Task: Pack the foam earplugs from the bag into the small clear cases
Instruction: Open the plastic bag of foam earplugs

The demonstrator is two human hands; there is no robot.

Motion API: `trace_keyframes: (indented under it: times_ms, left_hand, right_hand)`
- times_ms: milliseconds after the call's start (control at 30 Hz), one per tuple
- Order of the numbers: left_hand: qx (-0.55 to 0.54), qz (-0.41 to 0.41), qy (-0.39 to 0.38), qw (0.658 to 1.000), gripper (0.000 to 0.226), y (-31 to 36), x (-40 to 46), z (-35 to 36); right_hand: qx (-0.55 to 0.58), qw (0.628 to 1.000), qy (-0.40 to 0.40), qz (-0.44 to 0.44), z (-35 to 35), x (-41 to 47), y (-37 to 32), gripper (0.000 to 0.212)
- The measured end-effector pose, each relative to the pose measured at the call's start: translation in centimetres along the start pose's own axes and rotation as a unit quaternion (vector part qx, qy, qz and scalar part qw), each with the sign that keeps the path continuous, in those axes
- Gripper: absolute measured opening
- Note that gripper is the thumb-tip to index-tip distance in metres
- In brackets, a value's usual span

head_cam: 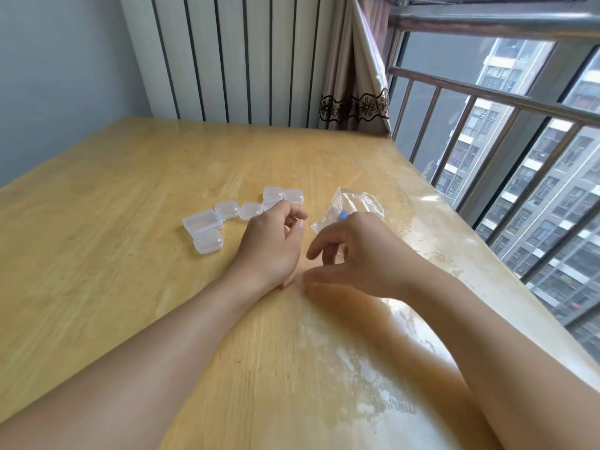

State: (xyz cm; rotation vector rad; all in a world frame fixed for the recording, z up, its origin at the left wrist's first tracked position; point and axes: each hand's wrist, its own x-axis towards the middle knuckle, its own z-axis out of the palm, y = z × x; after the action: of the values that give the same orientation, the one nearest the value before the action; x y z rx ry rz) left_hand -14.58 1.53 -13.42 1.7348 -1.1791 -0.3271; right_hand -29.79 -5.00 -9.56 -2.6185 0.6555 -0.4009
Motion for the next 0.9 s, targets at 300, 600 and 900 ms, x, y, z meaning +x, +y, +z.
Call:
trace_keyframes:
  times_ms: [300,600,900]
  left_hand:
    - [0.023,0.004,-0.025,0.999,0.026,-0.6,0.2,0.2]
    - [-0.025,0.002,0.005,1.000,0.028,-0.4,0.4,0.3]
    - [0.076,0.140,-0.035,0.987,0.042,-0.3,-0.1,0.4]
  right_hand:
    - [0.031,0.999,-0.007,-0.012,2.3,0.4,-0.4,0.013]
    - [0.064,0.998,-0.007,0.027,2.7,0.3,-1.3,0.014]
    - [-0.154,0.979,0.066,0.114,-4.5,-1.7,-0.2,0.015]
